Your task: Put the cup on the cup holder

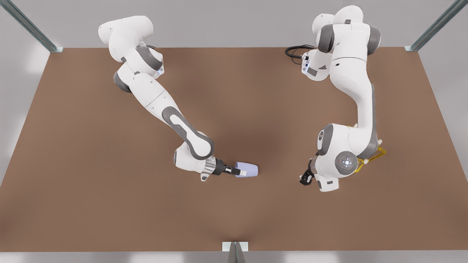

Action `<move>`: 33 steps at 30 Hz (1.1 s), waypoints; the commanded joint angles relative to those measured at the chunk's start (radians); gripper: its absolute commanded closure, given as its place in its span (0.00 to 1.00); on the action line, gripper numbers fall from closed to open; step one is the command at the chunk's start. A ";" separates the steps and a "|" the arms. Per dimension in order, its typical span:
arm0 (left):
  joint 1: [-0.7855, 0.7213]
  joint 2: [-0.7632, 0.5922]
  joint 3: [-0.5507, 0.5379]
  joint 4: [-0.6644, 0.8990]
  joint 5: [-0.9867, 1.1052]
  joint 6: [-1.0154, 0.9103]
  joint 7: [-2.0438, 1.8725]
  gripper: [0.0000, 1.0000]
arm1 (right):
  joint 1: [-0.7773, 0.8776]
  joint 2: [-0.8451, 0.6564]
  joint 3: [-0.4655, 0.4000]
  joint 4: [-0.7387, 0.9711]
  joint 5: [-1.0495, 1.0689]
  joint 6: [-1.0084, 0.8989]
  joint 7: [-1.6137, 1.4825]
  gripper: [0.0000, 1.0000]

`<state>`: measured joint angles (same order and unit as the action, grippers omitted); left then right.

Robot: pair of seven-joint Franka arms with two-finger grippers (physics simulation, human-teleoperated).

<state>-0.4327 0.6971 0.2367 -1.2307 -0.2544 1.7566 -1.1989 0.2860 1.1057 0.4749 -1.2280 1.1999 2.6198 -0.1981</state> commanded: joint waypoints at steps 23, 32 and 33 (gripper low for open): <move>-0.293 0.139 0.000 0.000 -0.028 0.382 -1.093 0.00 | -0.366 -0.951 -0.487 -0.222 -1.197 -1.061 0.172 0.00; -0.379 0.259 0.000 0.050 0.112 0.443 -1.074 0.00 | -0.363 -0.946 -0.484 -0.219 -1.197 -1.055 0.174 0.00; -0.379 0.259 0.000 0.048 0.113 0.443 -1.065 0.00 | -0.363 -0.945 -0.484 -0.219 -1.197 -1.054 0.174 0.00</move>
<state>-0.8059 0.9552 0.2361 -1.1802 -0.1929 2.1700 -2.0823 -0.0763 0.1622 -0.0087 -1.4469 0.0039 1.5816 -0.0668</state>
